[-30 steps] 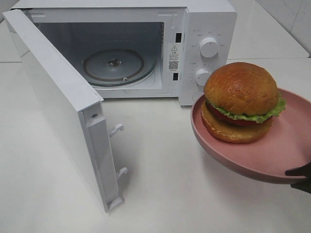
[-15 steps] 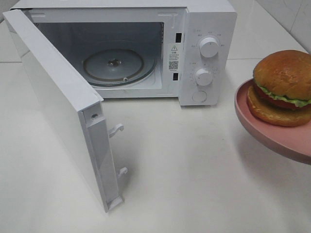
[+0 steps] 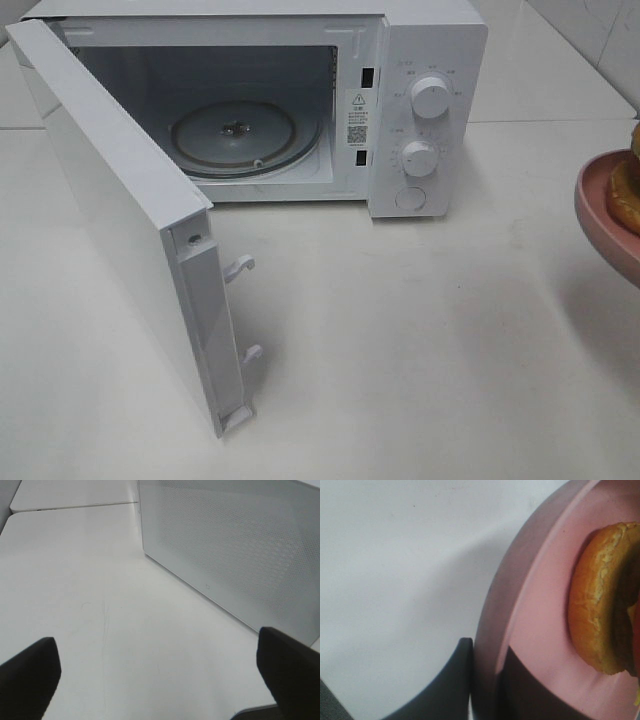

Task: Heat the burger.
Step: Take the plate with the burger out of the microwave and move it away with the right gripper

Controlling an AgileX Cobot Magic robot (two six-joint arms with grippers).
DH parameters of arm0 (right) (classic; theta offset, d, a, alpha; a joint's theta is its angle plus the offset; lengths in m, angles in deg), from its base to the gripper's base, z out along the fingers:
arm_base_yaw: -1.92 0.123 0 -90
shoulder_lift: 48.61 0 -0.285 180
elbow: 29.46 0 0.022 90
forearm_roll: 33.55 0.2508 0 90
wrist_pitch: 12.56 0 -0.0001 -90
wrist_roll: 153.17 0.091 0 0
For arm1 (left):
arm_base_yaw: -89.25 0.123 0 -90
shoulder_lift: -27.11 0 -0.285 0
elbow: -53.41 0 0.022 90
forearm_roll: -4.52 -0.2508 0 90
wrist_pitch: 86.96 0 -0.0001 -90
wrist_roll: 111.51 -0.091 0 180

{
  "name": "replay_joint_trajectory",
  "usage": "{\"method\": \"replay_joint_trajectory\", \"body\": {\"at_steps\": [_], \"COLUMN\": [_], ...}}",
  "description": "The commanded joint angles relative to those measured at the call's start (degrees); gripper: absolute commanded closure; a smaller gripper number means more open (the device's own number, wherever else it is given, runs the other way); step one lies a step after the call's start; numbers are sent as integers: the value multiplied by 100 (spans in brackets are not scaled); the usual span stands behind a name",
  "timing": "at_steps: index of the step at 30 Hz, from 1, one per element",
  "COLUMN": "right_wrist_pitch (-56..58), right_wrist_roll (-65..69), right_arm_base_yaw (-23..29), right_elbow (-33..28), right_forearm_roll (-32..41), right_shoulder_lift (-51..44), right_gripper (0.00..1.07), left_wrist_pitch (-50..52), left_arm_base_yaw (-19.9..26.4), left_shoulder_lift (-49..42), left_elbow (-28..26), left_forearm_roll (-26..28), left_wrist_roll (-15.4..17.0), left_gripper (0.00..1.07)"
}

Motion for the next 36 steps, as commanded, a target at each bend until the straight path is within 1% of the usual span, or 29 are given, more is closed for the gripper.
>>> {"method": "replay_joint_trajectory", "body": {"at_steps": [1, 3, 5, 6, 8, 14, 16, 19, 21, 22, 24, 26, 27, 29, 30, 31, 32, 33, 35, 36], "right_wrist_pitch": [-6, 69, 292, 292, 453, 561, 567, 567, 567, 567, 567, 567, 567, 567, 567, 567, 567, 567, 567, 567], "right_wrist_roll": [435, 607, 1117, 1117, 1650, 2452, 3054, 3226, 3862, 3862, 4423, 4584, 4962, 5180, 5598, 5598, 5953, 5953, 6423, 6423], "right_arm_base_yaw": [-23, -23, -23, -23, -23, -23, -23, -23, -23, -23, -23, -23, -23, -23, -23, -23, -23, -23, -23, -23], "right_elbow": [29, 29, 29, 29, 29, 29, 34, 40, 40, 40, 46, 52, 103, 138, 201, 201, 264, 264, 355, 355], "right_forearm_roll": [-498, -556, -779, -779, -934, -1089, -1157, -1175, -1283, -1283, -1387, -1404, -1450, -1495, -1547, -1547, -1570, -1570, -1593, -1593], "right_shoulder_lift": [-11, 11, 149, 149, 372, 762, 1169, 1283, 1707, 1707, 2063, 2160, 2406, 2504, 2739, 2739, 3054, 3054, 3449, 3449], "right_gripper": [107, 107, 107, 107, 107, 107, 107, 107, 107, 107, 107, 107, 106, 106, 106, 106, 106, 106, 106, 106], "left_wrist_pitch": [69, 69, 69, 69, 69, 69, 69, 69, 69, 69, 69, 69, 69, 69, 69, 69, 69, 69, 69, 69], "left_arm_base_yaw": [17, 17, 17, 17, 17, 17, 17, 17, 17, 17, 17, 17, 17, 17, 17, 17, 17, 17, 17, 17], "left_shoulder_lift": [-109, -109, -109, -109, -109, -109, -109, -109, -109, -109, -109, -109, -109, -109, -109, -109, -109, -109, -109, -109], "left_elbow": [17, 17, 17, 17, 17, 17, 17, 17, 17, 17, 17, 17, 17, 17, 17, 17, 17, 17, 17, 17], "left_forearm_roll": [6, 6, 6, 6, 6, 6, 6, 6, 6, 6, 6, 6, 6, 6, 6, 6, 6, 6, 6, 6], "left_wrist_roll": [23, 23, 23, 23, 23, 23, 23, 23, 23, 23, 23, 23, 23, 23, 23, 23, 23, 23, 23, 23], "left_gripper": [7, 7, 7, 7, 7, 7, 7, 7, 7, 7, 7, 7, 7, 7, 7, 7, 7, 7, 7, 7]}}
